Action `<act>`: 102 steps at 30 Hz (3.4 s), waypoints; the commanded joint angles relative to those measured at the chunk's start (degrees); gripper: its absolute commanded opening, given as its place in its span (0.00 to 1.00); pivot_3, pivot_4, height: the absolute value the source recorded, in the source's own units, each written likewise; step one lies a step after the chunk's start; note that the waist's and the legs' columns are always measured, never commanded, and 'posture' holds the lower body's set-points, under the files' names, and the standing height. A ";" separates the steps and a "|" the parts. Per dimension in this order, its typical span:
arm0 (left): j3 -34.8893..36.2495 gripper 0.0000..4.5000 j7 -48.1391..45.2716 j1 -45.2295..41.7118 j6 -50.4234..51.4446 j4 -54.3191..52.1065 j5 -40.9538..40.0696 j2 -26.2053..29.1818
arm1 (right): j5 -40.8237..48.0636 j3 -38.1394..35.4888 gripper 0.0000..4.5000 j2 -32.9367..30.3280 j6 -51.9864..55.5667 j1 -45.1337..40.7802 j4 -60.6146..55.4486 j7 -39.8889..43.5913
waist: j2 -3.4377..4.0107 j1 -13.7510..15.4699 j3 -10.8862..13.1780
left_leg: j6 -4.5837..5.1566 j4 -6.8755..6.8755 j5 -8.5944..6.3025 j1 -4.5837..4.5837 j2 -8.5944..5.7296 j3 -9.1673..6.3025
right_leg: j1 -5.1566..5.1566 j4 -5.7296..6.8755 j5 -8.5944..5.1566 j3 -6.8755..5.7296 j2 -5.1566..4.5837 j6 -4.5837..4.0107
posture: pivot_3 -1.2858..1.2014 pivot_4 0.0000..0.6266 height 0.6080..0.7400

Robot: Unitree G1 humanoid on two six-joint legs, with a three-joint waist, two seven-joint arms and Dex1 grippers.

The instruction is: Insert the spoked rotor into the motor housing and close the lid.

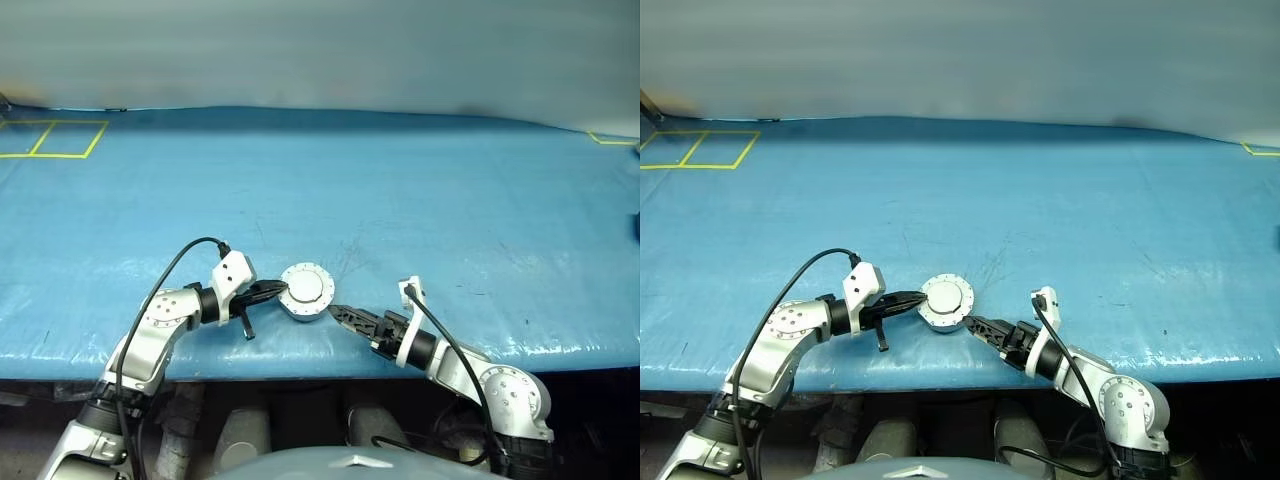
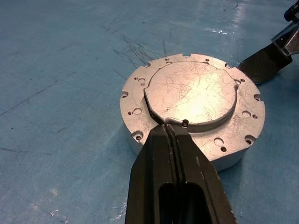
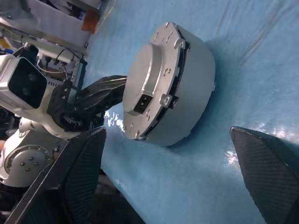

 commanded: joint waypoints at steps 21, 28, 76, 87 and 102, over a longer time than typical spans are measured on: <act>-1.94 0.00 -1.46 0.79 0.15 2.24 1.84 0.45 | 1.45 4.58 0.37 3.24 -4.78 -2.51 2.39 2.55 | 0.03 -0.11 0.00 | 0.00 -0.23 0.00 -0.16 0.03 -0.01 | -0.24 -0.03 -0.01 -0.02 0.05 -0.02 | 0.52 0.24 1.00; -2.25 0.00 -2.10 0.38 -0.35 2.13 1.29 -0.27 | 0.33 6.61 0.26 5.10 -5.79 -2.56 2.86 1.44 | 0.03 -0.24 0.01 | 0.00 -0.23 0.00 -0.14 0.03 -0.01 | -0.24 -0.03 -0.02 -0.01 0.04 -0.02 | 0.52 0.24 1.00; 22.66 0.96 10.05 0.44 24.47 -8.59 -39.86 -11.64 | 23.98 -1.32 0.26 16.65 -18.59 -5.80 0.44 -15.81 | -0.11 -1.93 0.58 | -0.02 -0.49 0.00 -0.84 0.05 -0.18 | -0.90 -0.07 0.22 -0.12 0.08 0.01 | 0.52 0.24 1.00; 22.64 0.99 14.35 2.06 30.22 -8.59 -49.85 -16.06 | 31.71 2.36 0.26 13.17 -18.76 -6.15 -5.25 -17.24 | -0.12 -1.90 0.58 | -0.02 -0.44 0.00 -1.14 0.05 -0.19 | -1.22 0.00 0.27 -0.13 0.09 -0.03 | 0.52 0.24 1.00; 17.51 0.99 15.34 1.66 31.03 -10.88 -52.90 -23.56 | 34.37 5.81 0.26 9.30 -19.49 -4.93 -8.26 -18.92 | -0.12 -1.86 0.57 | -0.03 -0.17 0.01 -1.15 0.02 -0.23 | -1.16 0.15 0.29 -0.13 0.11 0.00 | 0.52 0.24 1.00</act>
